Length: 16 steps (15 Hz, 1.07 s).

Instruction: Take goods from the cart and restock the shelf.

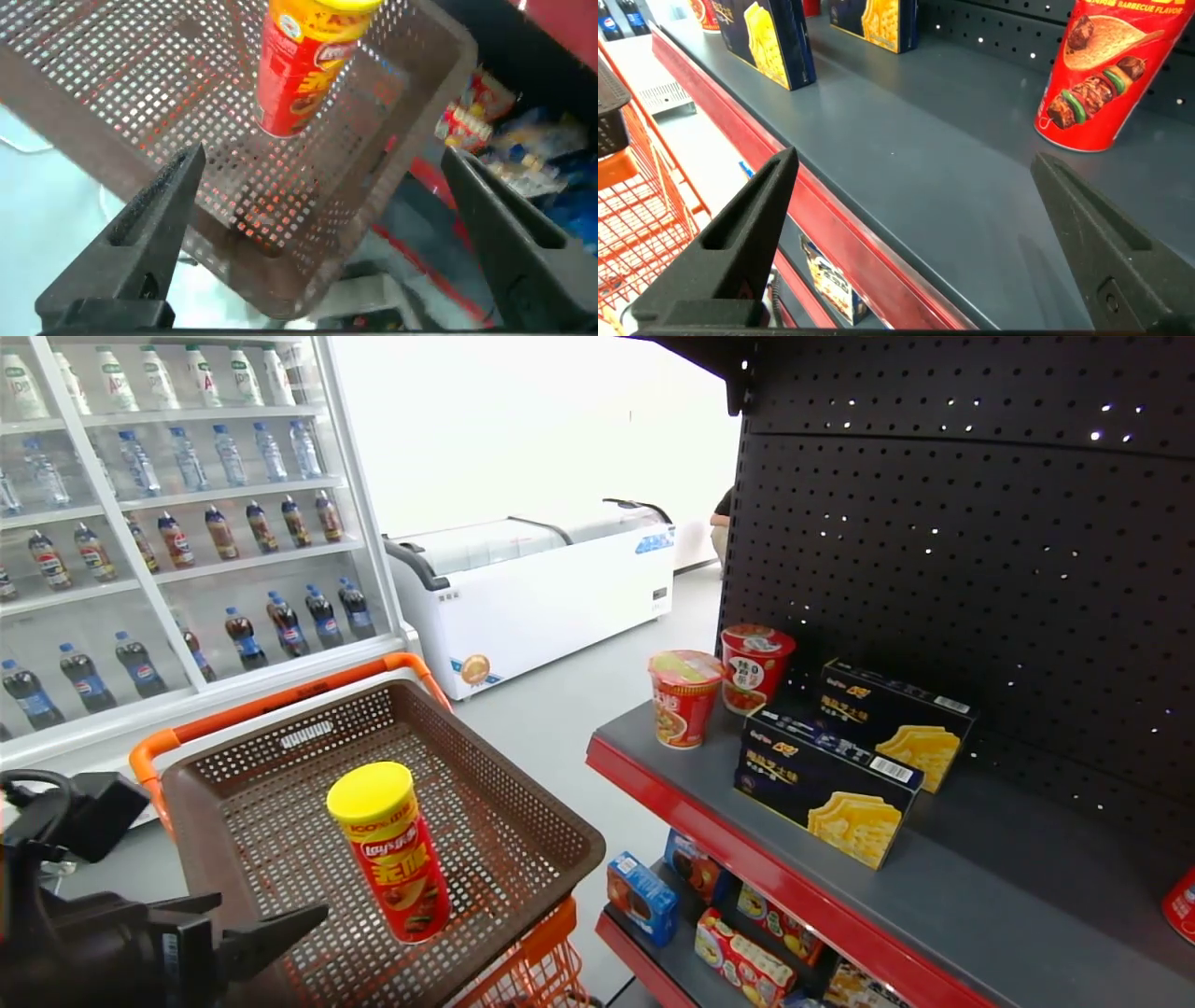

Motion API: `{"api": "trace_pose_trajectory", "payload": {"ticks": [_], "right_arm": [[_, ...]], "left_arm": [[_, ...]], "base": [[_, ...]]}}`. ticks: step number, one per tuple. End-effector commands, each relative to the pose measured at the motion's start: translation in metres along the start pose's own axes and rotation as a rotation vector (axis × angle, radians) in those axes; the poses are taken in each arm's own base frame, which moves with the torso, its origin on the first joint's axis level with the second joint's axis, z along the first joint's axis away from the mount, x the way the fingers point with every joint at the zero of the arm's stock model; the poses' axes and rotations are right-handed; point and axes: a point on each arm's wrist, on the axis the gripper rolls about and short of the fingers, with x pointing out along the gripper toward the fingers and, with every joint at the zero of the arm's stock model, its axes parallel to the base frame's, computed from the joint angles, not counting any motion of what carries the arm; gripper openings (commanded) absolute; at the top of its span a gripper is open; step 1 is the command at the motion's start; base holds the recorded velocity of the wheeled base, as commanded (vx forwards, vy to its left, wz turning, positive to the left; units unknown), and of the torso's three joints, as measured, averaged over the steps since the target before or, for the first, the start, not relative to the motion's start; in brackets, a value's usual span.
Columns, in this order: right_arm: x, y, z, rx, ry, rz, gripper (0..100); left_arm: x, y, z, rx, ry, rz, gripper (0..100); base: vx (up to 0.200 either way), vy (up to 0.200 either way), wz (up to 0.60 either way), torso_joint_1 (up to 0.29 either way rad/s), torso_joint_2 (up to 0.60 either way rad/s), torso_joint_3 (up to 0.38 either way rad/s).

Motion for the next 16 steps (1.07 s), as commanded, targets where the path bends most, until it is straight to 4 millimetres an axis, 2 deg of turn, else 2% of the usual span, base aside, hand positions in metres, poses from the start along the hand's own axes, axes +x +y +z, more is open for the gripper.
{"api": "trace_pose_trajectory", "payload": {"ticks": [1, 6, 8, 10, 16], "right_arm": [[0.000, 0.000, 0.000, -0.001, 0.001, 0.000, 100], [0.000, 0.000, 0.000, -0.001, 0.001, 0.000, 100], [0.000, 0.000, 0.000, -0.001, 0.001, 0.000, 100], [0.000, 0.000, 0.000, -0.001, 0.001, 0.000, 100], [0.000, 0.000, 0.000, -0.001, 0.001, 0.000, 100]], "left_arm": [[0.022, 0.004, -0.004, 0.022, 0.110, -0.025, 100], [0.048, 0.007, -0.003, 0.037, 0.142, -0.035, 100], [0.056, 0.010, -0.003, 0.100, 0.140, -0.035, 100], [0.071, 0.015, -0.008, 0.149, 0.126, -0.031, 100], [0.096, 0.021, -0.019, 0.150, 0.135, -0.028, 100]], "base": [[0.000, 0.000, 0.00, 0.000, 0.00, 0.000], [0.000, 0.000, 0.00, 0.000, 0.00, 0.000], [0.000, 0.000, 0.00, 0.000, 0.00, 0.000], [0.000, 0.000, 0.00, 0.000, 0.00, 0.000], [0.000, 0.000, 0.00, 0.000, 0.00, 0.000]]}}
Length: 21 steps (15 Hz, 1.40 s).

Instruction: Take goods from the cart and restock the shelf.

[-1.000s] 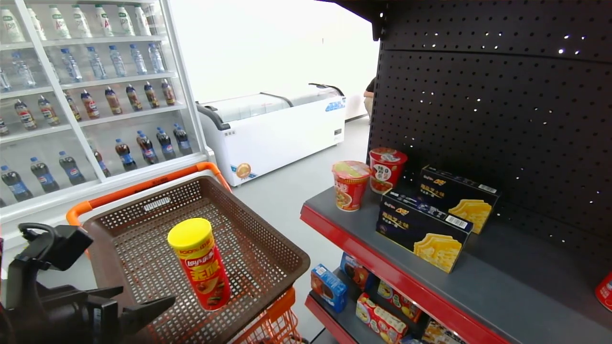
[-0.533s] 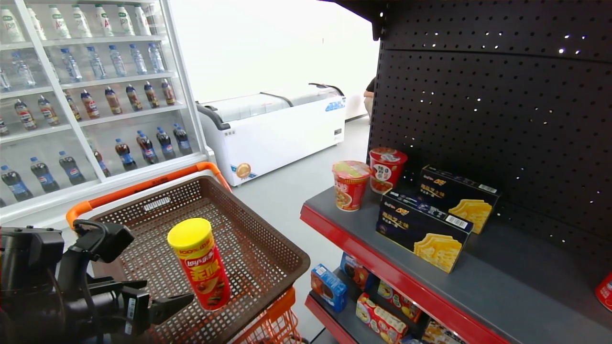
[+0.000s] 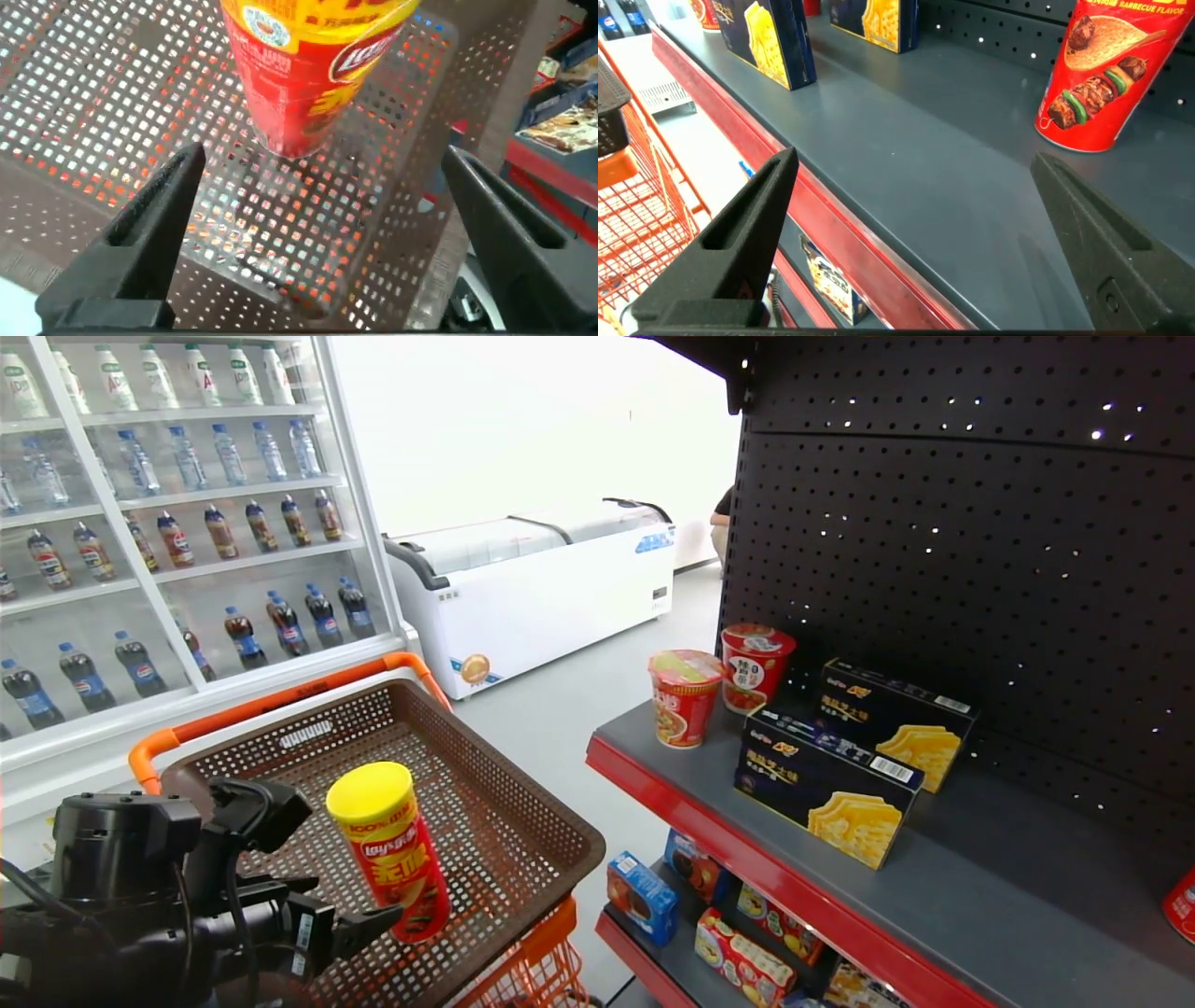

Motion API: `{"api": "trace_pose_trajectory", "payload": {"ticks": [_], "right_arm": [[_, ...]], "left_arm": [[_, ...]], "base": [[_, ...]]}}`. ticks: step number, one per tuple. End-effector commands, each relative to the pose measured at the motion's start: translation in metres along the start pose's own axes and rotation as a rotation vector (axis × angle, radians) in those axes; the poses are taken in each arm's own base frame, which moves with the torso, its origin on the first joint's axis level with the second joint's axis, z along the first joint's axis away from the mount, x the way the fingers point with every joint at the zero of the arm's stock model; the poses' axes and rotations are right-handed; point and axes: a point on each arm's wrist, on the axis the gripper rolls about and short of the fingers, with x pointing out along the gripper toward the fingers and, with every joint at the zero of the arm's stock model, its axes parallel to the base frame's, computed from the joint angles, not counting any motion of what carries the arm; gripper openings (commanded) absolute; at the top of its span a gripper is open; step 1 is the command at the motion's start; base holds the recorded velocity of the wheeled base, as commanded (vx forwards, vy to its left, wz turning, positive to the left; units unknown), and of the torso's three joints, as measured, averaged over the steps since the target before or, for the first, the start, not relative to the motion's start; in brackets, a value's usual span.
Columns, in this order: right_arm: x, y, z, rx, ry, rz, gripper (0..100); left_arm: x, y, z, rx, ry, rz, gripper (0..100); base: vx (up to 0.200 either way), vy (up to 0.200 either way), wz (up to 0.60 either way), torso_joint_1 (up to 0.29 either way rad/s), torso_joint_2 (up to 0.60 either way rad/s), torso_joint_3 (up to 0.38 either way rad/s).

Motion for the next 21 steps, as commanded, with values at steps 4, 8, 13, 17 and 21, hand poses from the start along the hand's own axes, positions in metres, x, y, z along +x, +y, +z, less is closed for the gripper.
{"api": "trace_pose_trajectory", "payload": {"ticks": [4, 8, 13, 17, 21], "right_arm": [[0.000, 0.000, 0.000, 0.000, 0.001, 0.000, 100], [0.000, 0.000, 0.000, 0.000, 0.001, 0.000, 100], [0.000, 0.000, 0.000, 0.000, 0.001, 0.000, 100], [0.000, 0.000, 0.000, 0.000, 0.001, 0.000, 100], [0.000, 0.000, 0.000, 0.000, 0.001, -0.001, 100]], "left_arm": [[0.024, 0.003, -0.012, 0.004, -0.005, -0.004, 100], [0.036, 0.004, -0.010, 0.014, -0.033, -0.009, 100], [0.053, 0.002, -0.005, 0.039, -0.090, -0.023, 100], [0.065, -0.003, -0.004, 0.059, -0.099, -0.049, 100], [0.074, -0.003, -0.003, 0.062, -0.097, -0.051, 100]], "base": [[0.000, 0.000, 0.00, 0.000, 0.00, 0.000], [0.000, 0.000, 0.00, 0.000, 0.00, 0.000], [0.000, 0.000, 0.00, 0.000, 0.00, 0.000], [0.000, 0.000, 0.00, 0.000, 0.00, 0.000], [0.000, 0.000, 0.00, 0.000, 0.00, 0.000]]}}
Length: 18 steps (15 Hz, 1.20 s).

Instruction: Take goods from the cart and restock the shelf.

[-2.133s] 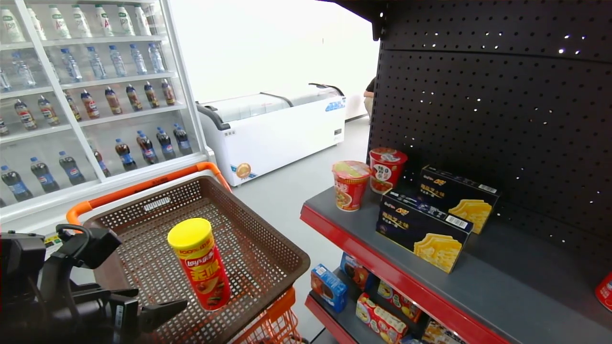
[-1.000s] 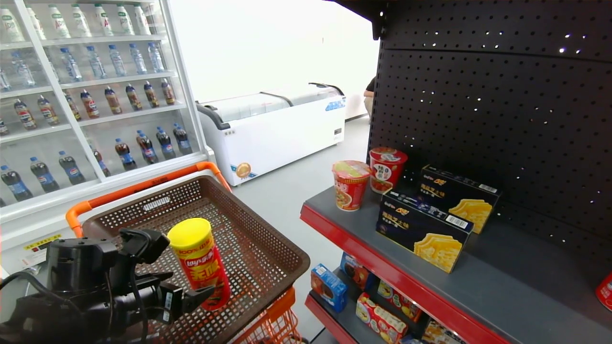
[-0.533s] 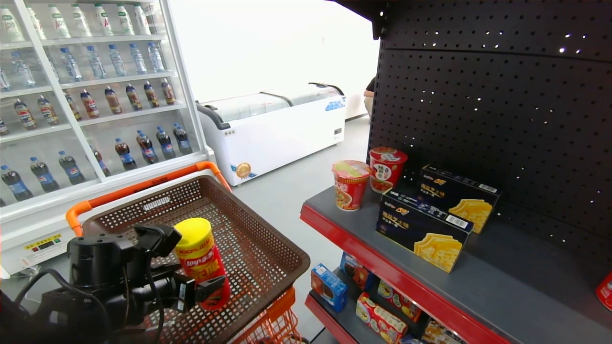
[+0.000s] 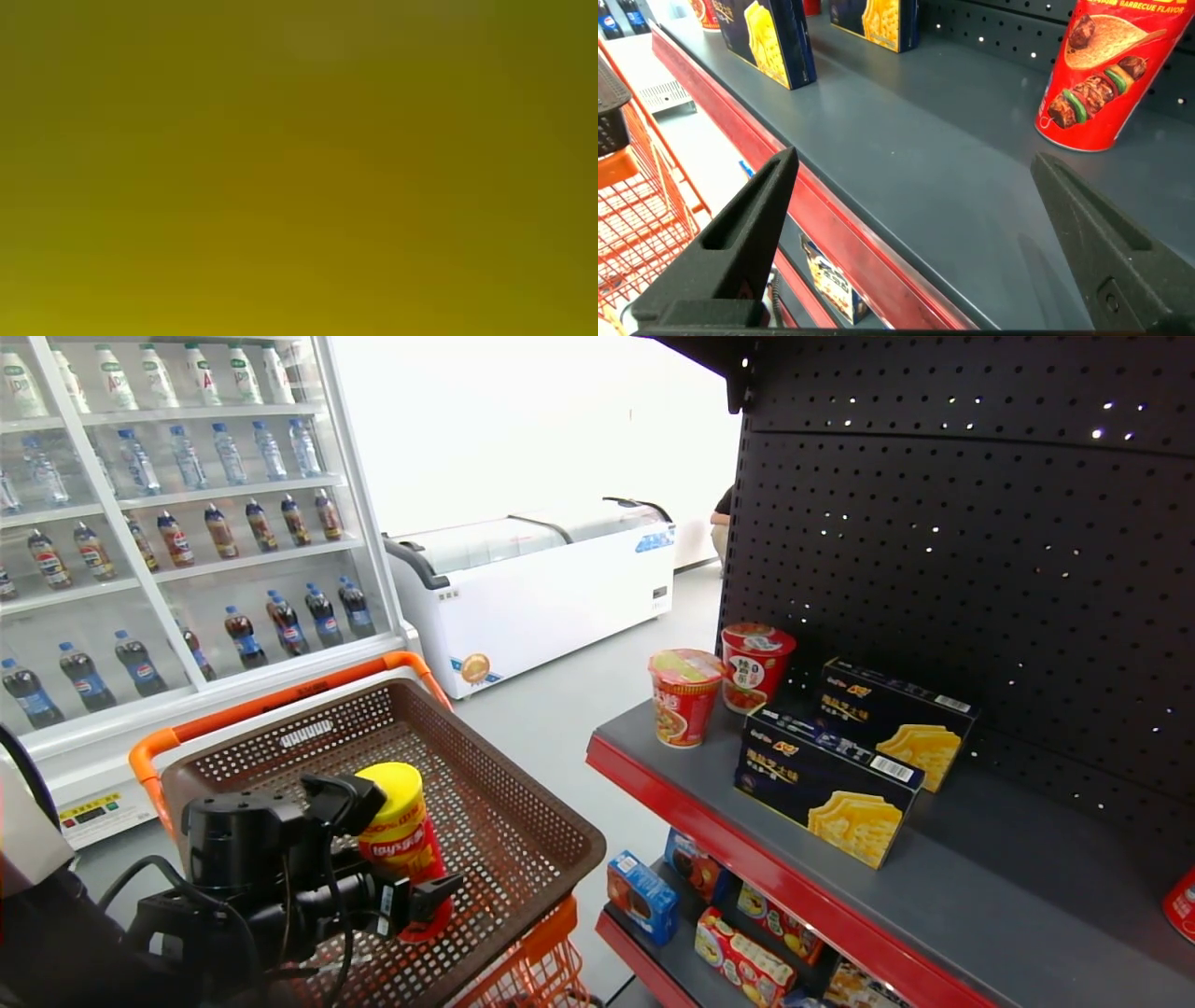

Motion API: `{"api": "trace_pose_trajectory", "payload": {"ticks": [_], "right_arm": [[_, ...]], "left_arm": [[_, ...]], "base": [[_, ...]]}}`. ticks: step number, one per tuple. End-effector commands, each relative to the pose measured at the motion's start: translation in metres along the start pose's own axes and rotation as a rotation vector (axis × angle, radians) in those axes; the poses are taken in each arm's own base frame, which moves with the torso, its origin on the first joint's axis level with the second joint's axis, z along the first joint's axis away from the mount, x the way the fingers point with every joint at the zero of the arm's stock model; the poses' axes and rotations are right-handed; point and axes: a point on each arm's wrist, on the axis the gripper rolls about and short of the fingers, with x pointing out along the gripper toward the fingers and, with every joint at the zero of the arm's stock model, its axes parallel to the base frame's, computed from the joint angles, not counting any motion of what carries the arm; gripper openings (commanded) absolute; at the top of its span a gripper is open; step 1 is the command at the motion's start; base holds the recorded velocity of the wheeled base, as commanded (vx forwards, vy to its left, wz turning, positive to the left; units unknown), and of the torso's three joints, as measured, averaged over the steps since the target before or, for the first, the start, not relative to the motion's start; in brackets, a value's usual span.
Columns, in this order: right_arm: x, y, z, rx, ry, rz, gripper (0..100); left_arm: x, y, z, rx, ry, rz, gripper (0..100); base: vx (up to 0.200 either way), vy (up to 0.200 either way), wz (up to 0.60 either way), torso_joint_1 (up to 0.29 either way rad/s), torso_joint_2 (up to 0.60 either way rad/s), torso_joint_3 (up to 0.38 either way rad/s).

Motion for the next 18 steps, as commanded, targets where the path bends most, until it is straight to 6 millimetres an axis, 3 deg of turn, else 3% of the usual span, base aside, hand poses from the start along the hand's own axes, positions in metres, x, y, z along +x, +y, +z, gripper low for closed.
{"api": "trace_pose_trajectory", "payload": {"ticks": [1, 9, 10, 18], "right_arm": [[0.0001, 0.0000, 0.0000, -0.001, 0.001, 0.000, 100], [0.0001, 0.0000, 0.0000, -0.001, 0.001, 0.000, 100], [0.0001, 0.0000, 0.0000, -0.001, 0.001, 0.000, 100], [0.0001, 0.0000, 0.0000, -0.001, 0.001, 0.000, 100]], "left_arm": [[0.0065, 0.0012, -0.0014, -0.001, 0.006, -0.001, 100], [0.0077, 0.0008, -0.0025, -0.002, 0.010, -0.008, 100], [0.0075, 0.0003, -0.0020, -0.001, 0.007, -0.011, 0], [0.0074, -0.0052, 0.0021, 0.027, -0.014, -0.025, 0]], "base": [[0.000, 0.000, 0.00, 0.000, 0.00, 0.000], [0.000, 0.000, 0.00, 0.000, 0.00, 0.000], [0.000, 0.000, 0.00, 0.000, 0.00, 0.000], [0.000, 0.000, 0.00, 0.000, 0.00, 0.000]]}}
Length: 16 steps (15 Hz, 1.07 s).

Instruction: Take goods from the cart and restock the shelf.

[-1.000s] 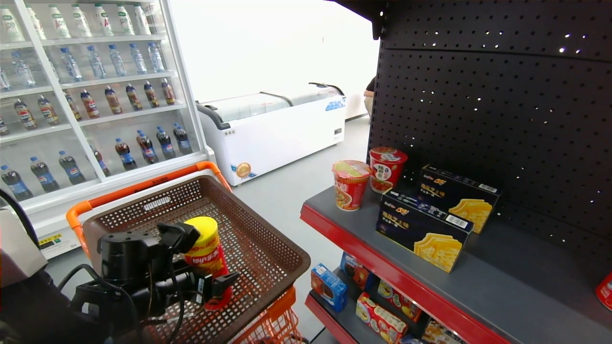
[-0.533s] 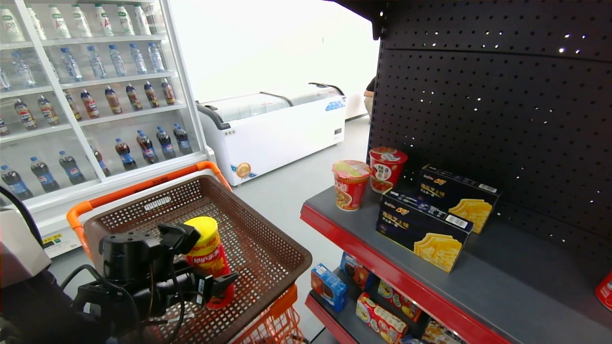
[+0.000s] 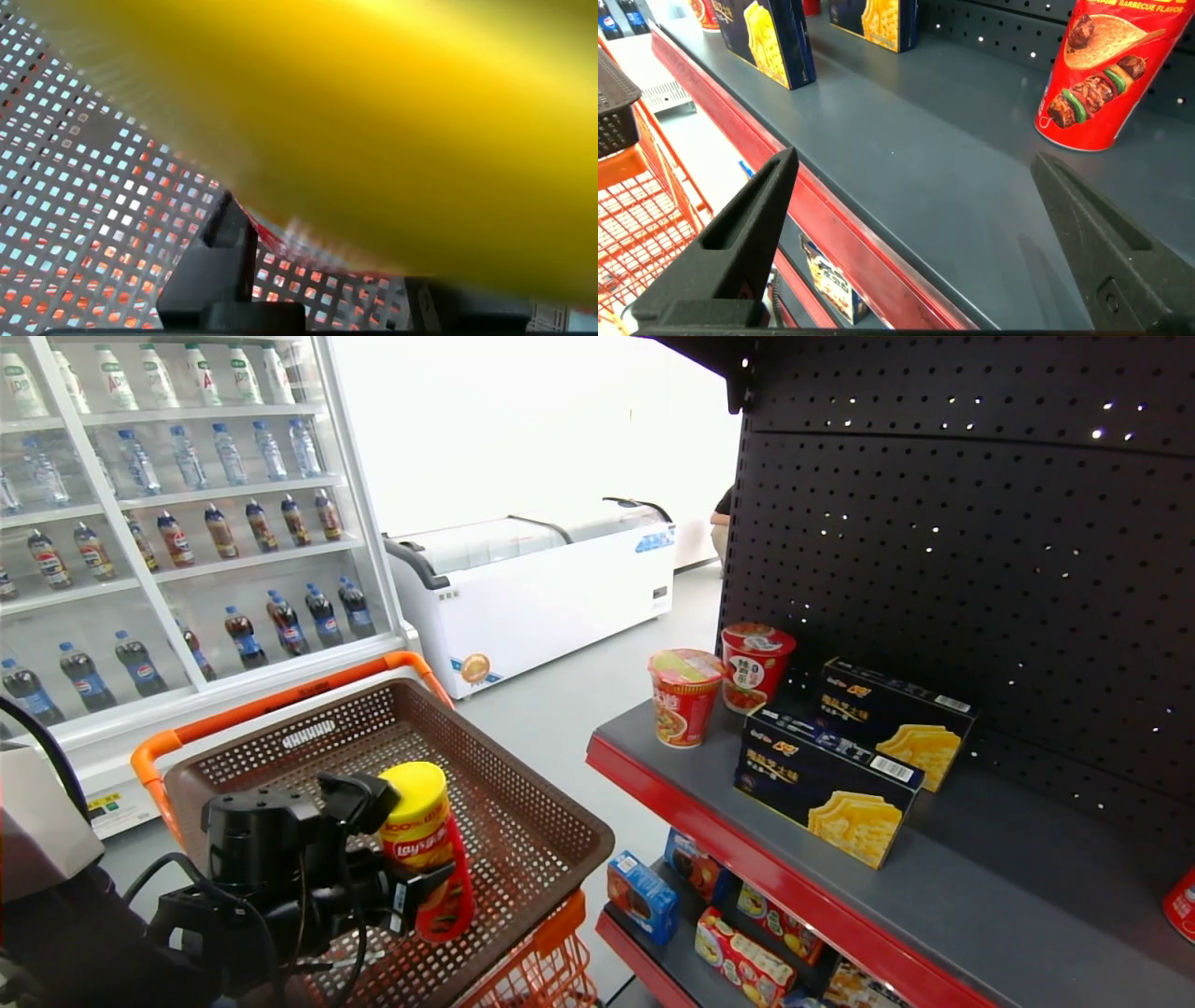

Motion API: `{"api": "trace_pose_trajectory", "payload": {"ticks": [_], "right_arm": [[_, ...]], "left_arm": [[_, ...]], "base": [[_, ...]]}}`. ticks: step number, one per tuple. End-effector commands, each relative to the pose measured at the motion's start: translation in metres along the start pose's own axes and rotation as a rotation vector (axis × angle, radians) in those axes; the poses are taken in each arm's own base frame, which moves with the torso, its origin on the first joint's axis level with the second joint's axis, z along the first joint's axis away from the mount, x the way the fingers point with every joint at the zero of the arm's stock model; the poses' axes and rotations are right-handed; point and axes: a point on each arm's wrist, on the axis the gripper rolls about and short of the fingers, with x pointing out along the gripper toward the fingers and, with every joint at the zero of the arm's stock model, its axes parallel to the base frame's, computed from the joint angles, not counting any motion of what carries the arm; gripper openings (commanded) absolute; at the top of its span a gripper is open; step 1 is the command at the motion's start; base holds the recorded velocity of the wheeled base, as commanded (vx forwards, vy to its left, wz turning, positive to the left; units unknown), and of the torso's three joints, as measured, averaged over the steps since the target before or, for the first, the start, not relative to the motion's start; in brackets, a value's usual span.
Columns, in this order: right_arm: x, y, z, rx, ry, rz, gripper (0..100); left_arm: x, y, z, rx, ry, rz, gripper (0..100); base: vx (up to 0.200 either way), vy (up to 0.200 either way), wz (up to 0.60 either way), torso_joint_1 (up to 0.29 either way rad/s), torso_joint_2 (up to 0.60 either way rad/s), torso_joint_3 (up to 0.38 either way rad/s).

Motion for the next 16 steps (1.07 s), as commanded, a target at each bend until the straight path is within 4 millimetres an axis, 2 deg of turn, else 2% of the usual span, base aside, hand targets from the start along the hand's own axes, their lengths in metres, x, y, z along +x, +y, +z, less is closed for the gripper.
{"api": "trace_pose_trajectory", "payload": {"ticks": [1, 5, 8, 10, 13, 16], "right_arm": [[0.000, 0.000, 0.000, -0.001, 0.001, 0.000, 100], [0.000, 0.000, 0.000, -0.001, 0.001, 0.000, 100], [0.000, 0.000, 0.000, -0.001, 0.001, 0.000, 100], [0.000, 0.000, 0.000, -0.001, 0.001, -0.001, 100], [0.000, 0.000, 0.000, -0.001, 0.001, 0.000, 100], [0.000, 0.000, 0.000, -0.001, 0.001, 0.000, 100]], "left_arm": [[-0.002, 0.000, 0.003, 0.025, -0.020, 0.003, 0], [-0.023, -0.003, 0.023, 0.074, -0.121, 0.022, 0], [-0.055, -0.010, 0.038, 0.068, -0.199, 0.032, 0], [-0.078, -0.014, 0.041, 0.095, -0.195, 0.056, 0], [-0.108, -0.019, 0.032, 0.235, -0.196, 0.228, 0], [-0.138, -0.025, 0.030, 0.312, -0.280, 0.257, 0]], "base": [[0.000, 0.000, 0.00, 0.000, 0.00, 0.000], [0.000, 0.000, 0.00, 0.000, 0.00, 0.000], [0.000, 0.000, 0.00, 0.000, 0.00, 0.000], [0.000, 0.000, 0.00, 0.000, 0.00, 0.000], [0.000, 0.000, 0.00, 0.000, 0.00, 0.000], [0.000, 0.000, 0.00, 0.000, 0.00, 0.000]]}}
